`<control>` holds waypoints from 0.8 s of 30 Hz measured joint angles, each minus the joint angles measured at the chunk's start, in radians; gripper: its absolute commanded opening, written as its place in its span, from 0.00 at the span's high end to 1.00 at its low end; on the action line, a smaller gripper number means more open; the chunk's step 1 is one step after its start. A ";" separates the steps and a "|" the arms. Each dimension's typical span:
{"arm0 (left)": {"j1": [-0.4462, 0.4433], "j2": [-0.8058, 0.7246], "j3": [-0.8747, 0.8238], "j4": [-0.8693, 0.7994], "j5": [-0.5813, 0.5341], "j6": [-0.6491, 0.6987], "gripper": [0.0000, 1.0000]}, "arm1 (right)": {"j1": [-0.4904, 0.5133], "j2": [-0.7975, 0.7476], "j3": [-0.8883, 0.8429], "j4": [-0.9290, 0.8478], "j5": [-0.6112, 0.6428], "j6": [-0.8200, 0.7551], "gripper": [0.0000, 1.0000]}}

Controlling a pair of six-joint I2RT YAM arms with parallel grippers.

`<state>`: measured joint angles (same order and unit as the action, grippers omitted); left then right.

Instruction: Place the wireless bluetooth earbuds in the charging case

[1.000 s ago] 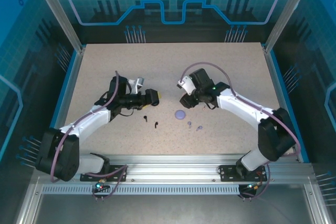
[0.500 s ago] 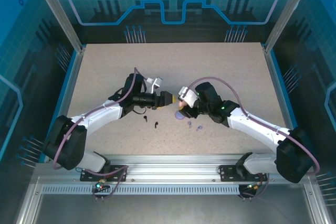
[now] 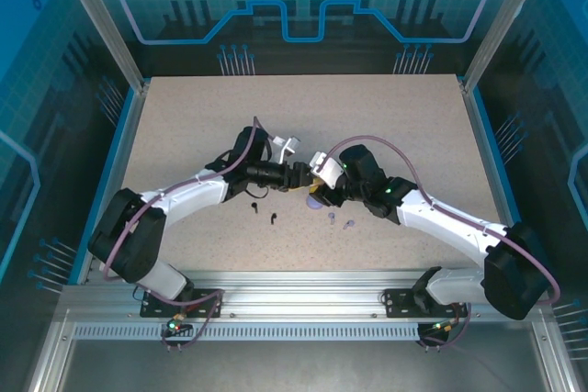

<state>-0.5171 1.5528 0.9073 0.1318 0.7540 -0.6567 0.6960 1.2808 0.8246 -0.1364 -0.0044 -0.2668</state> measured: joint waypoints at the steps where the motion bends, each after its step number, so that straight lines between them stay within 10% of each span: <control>1: -0.003 0.005 0.005 0.001 0.003 0.001 0.49 | 0.000 0.000 0.000 0.000 0.000 0.000 0.48; 13: -0.014 0.043 0.021 -0.005 0.014 0.005 0.72 | 0.000 0.000 0.000 -0.001 0.000 0.004 0.45; 21: -0.025 -0.003 0.018 -0.010 -0.007 0.063 0.74 | -0.010 -0.031 0.007 -0.045 -0.055 0.042 0.02; 24: -0.027 -0.068 0.002 0.013 -0.041 0.091 0.77 | -0.018 -0.107 0.006 -0.068 -0.095 0.053 0.00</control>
<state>-0.5442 1.4849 0.9096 0.1444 0.7128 -0.5659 0.6781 1.1740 0.8310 -0.2043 -0.0990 -0.2134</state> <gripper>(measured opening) 0.250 0.994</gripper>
